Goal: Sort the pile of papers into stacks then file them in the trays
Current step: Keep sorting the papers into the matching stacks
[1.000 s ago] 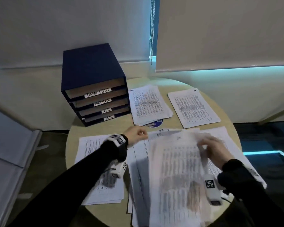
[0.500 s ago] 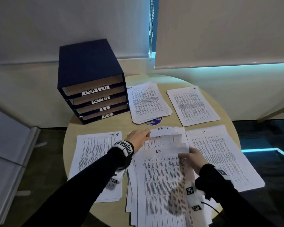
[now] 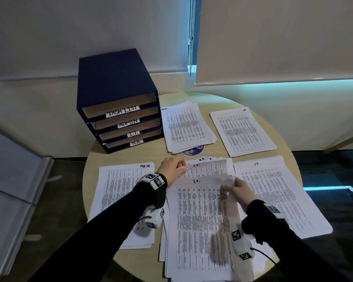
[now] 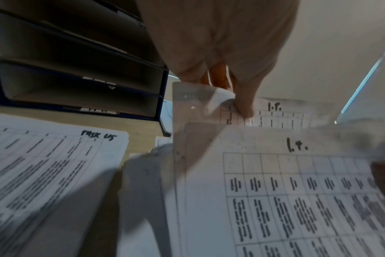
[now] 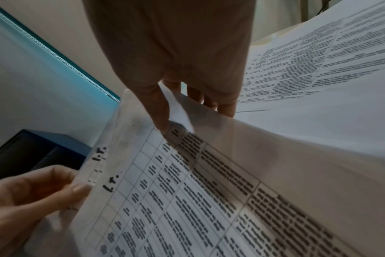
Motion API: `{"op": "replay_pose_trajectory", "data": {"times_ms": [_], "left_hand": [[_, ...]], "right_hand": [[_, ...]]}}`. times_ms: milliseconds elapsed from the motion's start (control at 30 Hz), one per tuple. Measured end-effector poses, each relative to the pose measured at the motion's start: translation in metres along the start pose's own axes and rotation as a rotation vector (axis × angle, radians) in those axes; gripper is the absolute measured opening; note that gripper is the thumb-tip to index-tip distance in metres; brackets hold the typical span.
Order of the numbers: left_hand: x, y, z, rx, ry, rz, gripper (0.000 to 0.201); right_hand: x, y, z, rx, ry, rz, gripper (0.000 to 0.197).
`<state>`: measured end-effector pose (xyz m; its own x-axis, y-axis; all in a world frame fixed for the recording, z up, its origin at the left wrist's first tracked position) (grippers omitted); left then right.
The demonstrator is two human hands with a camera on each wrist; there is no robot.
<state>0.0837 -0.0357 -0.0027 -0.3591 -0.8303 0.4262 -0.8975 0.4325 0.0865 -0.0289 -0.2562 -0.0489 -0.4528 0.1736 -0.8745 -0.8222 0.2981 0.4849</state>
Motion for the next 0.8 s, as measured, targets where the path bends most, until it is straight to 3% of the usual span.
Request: {"op": "replay_pose_trajectory", "data": {"times_ms": [467, 633, 733, 800], "left_hand": [[-0.003, -0.002, 0.000, -0.059, -0.122, 0.083, 0.028], [-0.005, 0.000, 0.000, -0.183, -0.104, 0.107, 0.029], [0.000, 0.006, 0.003, -0.305, -0.093, 0.165, 0.022], [0.005, 0.013, 0.010, -0.386, -0.116, 0.210, 0.022]], "right_hand": [[-0.003, -0.002, 0.003, 0.008, 0.042, -0.024, 0.012], [-0.002, 0.000, 0.001, 0.011, 0.110, -0.060, 0.013], [-0.008, 0.002, -0.004, 0.089, 0.266, -0.219, 0.025], [-0.015, 0.008, 0.000, 0.018, 0.273, -0.293, 0.015]]}}
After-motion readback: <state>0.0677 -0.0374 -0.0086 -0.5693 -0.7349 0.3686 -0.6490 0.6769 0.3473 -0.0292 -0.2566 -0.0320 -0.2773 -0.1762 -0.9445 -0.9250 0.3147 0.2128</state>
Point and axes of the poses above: each hand's wrist, its own y-axis away from the middle knuckle, its own z-axis out of the palm, x = y × z, the point moved 5 cm from there along -y, towards the middle knuckle, and after that the axes turned 15 degrees about -y, right-handed, at the moved point
